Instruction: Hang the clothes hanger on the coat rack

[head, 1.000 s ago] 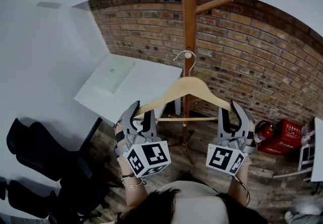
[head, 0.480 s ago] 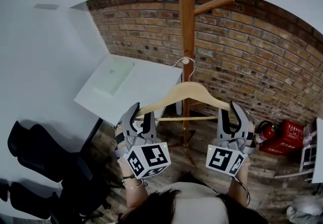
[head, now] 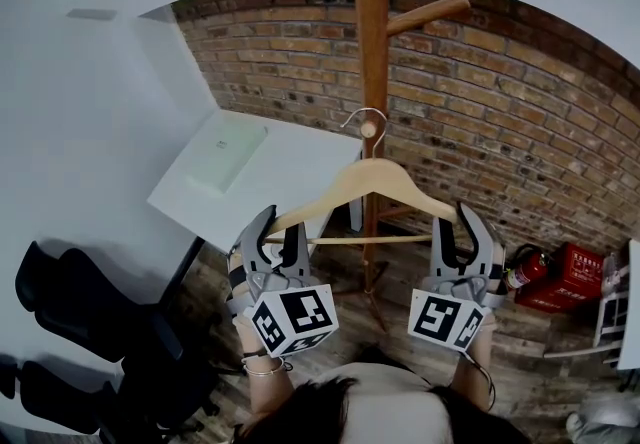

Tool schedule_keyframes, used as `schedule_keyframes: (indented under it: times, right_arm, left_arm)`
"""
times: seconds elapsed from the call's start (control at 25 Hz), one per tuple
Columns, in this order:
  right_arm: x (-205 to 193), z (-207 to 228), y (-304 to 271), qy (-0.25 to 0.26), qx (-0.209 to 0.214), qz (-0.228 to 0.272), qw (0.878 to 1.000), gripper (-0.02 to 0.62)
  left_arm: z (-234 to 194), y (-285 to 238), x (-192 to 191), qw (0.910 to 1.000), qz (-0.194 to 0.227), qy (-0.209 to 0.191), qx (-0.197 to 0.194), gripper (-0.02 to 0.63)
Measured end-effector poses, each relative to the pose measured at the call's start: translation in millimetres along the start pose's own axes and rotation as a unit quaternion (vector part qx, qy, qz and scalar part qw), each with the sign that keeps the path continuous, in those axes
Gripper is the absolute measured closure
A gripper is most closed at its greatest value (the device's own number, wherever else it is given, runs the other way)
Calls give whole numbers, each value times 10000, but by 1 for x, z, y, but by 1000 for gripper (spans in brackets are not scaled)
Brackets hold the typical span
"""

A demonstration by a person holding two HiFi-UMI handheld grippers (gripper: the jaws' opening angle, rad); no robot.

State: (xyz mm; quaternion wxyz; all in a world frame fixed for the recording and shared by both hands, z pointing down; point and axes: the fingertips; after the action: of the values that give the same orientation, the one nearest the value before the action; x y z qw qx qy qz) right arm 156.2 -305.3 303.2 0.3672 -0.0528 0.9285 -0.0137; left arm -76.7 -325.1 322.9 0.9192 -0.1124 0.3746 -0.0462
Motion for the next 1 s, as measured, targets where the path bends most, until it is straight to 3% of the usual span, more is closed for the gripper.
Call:
schedule_keyframes:
  times: [1.0]
  right_arm:
    - [-24,-18,-32,-18,293,-149,9995,459]
  left_arm:
    - [23,-29,-13,9995,-281,0,-149,460]
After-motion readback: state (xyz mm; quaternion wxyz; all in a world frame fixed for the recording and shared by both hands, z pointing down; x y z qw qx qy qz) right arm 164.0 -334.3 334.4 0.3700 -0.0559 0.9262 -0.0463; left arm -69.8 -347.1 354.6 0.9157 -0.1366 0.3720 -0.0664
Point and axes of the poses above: the fingertips, and each gripper's own axes: y backward along the fingers, z to its right, x out of its top, and after that the axes turned 9 degrees about -z, right-handed
